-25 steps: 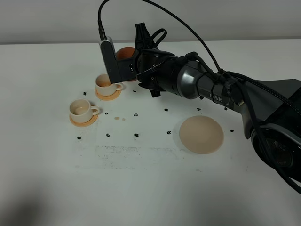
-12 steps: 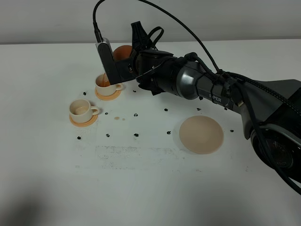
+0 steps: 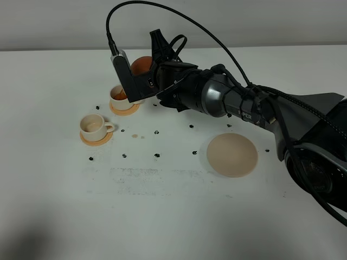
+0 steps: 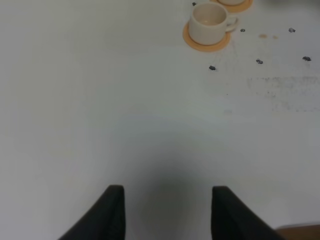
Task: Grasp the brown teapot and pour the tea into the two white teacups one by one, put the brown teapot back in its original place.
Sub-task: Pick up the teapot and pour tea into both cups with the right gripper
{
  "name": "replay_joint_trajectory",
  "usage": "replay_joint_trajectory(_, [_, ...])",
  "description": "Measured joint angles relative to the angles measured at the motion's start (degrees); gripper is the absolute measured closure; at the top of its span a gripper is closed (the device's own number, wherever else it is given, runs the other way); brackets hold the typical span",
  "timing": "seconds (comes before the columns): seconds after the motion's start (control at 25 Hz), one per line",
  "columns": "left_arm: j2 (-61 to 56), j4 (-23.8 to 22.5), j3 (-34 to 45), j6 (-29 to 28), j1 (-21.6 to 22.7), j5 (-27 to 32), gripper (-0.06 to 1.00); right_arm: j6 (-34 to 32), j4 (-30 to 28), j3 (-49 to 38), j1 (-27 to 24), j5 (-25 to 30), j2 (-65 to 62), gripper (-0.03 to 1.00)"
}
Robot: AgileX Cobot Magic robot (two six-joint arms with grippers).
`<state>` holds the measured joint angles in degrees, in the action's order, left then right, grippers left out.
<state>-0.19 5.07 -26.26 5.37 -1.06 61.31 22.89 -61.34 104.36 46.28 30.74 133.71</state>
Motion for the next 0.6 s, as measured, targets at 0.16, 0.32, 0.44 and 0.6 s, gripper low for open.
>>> replay_joint_trajectory(0.16, [0.0,0.0,0.0,0.0,0.0,0.0,0.52,0.3,-0.2,0.0,0.0,0.0,0.0,0.85])
replay_joint_trajectory(0.32, [0.0,0.0,0.0,-0.1,0.0,0.0,0.52,0.4,-1.5,0.0,0.0,0.0,0.0,0.85])
replay_joint_trajectory(0.44, [0.0,0.0,0.0,-0.1,0.0,0.0,0.52,0.4,-2.0,0.0,0.0,0.0,0.0,0.85])
replay_joint_trajectory(0.6, [0.0,0.0,0.0,0.0,0.0,0.0,0.52,0.6,-2.9,0.0,0.4,0.0,0.0,0.85])
